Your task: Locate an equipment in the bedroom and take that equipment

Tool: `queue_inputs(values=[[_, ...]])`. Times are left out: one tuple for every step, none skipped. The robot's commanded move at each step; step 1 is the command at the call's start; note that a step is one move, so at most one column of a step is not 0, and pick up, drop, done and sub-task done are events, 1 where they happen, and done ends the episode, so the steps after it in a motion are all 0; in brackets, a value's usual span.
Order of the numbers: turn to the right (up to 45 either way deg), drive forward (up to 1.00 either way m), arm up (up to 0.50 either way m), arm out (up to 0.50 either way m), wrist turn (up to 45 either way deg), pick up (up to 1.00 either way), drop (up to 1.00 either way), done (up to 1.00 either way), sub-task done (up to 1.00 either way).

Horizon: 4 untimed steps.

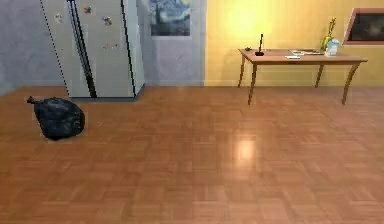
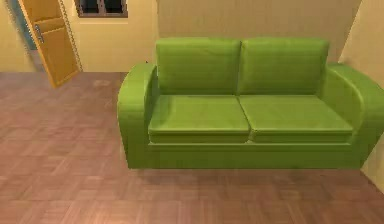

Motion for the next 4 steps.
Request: queue_inputs(values=[[45.0,0.0,0.0,0.0,0.0,0.0,0.0,0.0,0.0],[0.0,1.0,0.0,0.0,0.0,0.0,0.0,0.0,0.0],[0.0,1.0,0.0,0.0,0.0,0.0,0.0,0.0,0.0],[0.0,1.0,0.0,0.0,0.0,0.0,0.0,0.0,0.0]])
